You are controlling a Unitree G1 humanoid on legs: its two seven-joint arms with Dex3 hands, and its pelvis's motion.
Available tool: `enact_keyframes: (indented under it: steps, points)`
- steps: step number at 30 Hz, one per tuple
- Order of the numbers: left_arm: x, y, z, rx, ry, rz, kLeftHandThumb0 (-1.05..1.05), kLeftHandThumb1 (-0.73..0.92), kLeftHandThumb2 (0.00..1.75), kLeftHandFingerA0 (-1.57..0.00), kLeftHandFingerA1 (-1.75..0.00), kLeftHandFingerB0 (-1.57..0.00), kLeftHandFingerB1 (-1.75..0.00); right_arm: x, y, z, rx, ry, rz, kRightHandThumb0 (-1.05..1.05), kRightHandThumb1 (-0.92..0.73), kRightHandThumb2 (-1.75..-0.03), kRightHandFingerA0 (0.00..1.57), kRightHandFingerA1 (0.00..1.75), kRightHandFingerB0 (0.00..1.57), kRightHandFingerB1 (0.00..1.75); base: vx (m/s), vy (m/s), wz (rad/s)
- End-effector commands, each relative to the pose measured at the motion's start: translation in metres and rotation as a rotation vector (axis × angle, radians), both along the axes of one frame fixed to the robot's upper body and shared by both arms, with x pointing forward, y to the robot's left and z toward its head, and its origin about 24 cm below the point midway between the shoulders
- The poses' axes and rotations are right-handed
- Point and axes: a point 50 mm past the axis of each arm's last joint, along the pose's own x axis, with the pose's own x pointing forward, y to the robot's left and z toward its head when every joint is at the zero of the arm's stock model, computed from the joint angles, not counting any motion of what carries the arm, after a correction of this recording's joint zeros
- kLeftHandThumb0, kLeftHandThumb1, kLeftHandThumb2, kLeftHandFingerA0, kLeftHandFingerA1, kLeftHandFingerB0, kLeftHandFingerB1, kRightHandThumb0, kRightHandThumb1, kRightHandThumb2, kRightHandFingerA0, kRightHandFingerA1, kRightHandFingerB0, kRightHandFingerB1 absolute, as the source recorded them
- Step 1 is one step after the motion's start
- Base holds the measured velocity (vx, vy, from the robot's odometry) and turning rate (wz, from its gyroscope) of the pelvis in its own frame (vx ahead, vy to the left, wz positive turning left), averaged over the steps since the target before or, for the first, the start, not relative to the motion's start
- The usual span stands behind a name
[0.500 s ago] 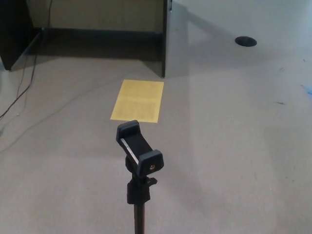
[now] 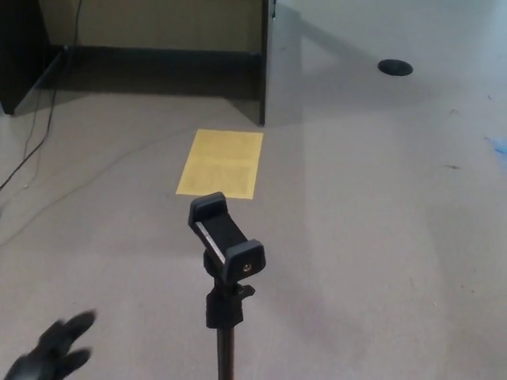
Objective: There is a tripod standing in front of the robot and the robot extends its left arm to grab it. It lifts the tripod and passes it to a person.
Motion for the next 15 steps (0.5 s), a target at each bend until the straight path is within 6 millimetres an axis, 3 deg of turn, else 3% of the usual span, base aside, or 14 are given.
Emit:
enact_keyframes:
  steps: [1,2,3,6,7,8,15]
  points:
    - [0.021,-0.028,0.014,-0.081,0.018,-0.07,-0.71,0.38,0.69,-0.12,-0.41,-0.07,-0.24,0.002,-0.005,0.005,-0.032,-0.025,0.016,-0.48,-0.58,-0.89,0.59,0.58,0.4,0.5,0.0,0.0,0.0]
    - [0.024,-0.036,0.018,-0.065,0.012,-0.085,-0.68,0.39,0.72,-0.13,-0.42,-0.07,-0.25,0.002,-0.005,0.005,-0.026,-0.025,0.012,-0.48,-0.58,-0.88,0.6,0.58,0.4,0.5,0.0,0.0,0.0]
    - [0.026,-0.04,0.02,-0.068,0.012,-0.091,-0.67,0.39,0.71,-0.13,-0.41,-0.08,-0.25,0.002,-0.005,0.005,-0.025,-0.026,0.012,-0.42,-0.71,-0.61,0.68,0.43,0.47,0.36,0.0,0.0,0.0]
    - [0.029,-0.054,0.025,-0.07,0.024,-0.12,-0.64,0.39,0.7,-0.13,-0.4,-0.07,-0.25,0.003,-0.005,0.005,-0.018,-0.025,0.009,-0.42,-0.71,-0.61,0.67,0.44,0.46,0.36,0.0,0.0,0.0]
    - [0.031,-0.059,0.026,-0.067,0.019,-0.14,-0.61,0.46,0.54,-0.18,-0.33,-0.08,-0.21,0.003,-0.005,0.005,-0.023,-0.025,0.013,-0.42,-0.71,-0.61,0.68,0.44,0.47,0.36,0.0,0.0,0.0]
    - [0.032,-0.068,0.027,-0.074,0.018,-0.166,-0.63,0.39,0.68,-0.12,-0.39,-0.06,-0.24,0.003,-0.005,0.006,-0.022,-0.025,0.017,-0.49,-0.59,-0.88,0.61,0.59,0.41,0.5,0.0,0.0,0.0]
    - [0.028,-0.092,0.03,-0.115,0.003,-0.265,-0.48,0.32,0.74,-0.1,-0.46,0.0,-0.28,0.004,-0.005,0.006,-0.027,-0.028,0.018,-0.48,-0.59,-0.88,0.6,0.58,0.4,0.5,0.0,0.0,0.0]
